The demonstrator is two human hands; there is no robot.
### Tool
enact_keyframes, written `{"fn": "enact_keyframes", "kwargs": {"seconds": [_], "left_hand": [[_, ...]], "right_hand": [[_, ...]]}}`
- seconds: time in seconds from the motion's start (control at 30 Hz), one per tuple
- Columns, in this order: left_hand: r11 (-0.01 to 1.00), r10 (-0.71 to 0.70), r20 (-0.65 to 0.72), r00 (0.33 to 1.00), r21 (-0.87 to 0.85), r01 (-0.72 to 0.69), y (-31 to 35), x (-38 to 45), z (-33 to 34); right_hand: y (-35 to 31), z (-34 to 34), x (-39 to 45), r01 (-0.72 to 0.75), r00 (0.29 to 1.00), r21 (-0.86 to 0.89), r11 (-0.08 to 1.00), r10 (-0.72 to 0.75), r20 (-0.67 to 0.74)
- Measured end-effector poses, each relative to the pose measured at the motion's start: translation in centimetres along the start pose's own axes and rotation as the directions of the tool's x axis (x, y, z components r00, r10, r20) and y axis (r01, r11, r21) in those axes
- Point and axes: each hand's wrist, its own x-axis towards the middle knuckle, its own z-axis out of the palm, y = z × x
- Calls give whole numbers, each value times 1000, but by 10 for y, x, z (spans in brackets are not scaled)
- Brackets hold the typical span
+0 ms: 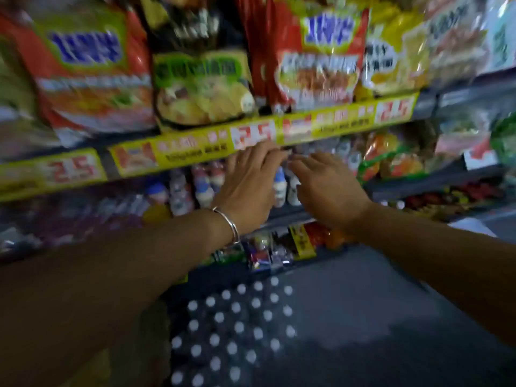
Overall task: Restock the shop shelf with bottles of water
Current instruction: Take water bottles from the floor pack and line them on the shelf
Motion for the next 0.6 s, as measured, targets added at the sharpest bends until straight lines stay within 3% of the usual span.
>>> {"fn": "enact_keyframes", "kwargs": {"seconds": [0.2, 0.33, 0.47, 0.6], "left_hand": [[999, 32, 142, 989, -25, -29, -23, -71, 165], [998, 38, 243, 969, -50, -27, -39, -117, 265], [996, -24, 340, 940, -68, 50, -51, -154, 349], [993, -54, 353, 934, -78, 87, -67, -180, 421]], "right_hand": [[-25, 160, -93, -131, 989, 64, 989, 125, 84], [-41, 259, -157, -254, 931, 82, 964, 221, 291], [-50, 343, -211, -406, 742, 47, 913, 299, 600], [-54, 421, -247, -550, 574, 7, 835, 372, 729]]}}
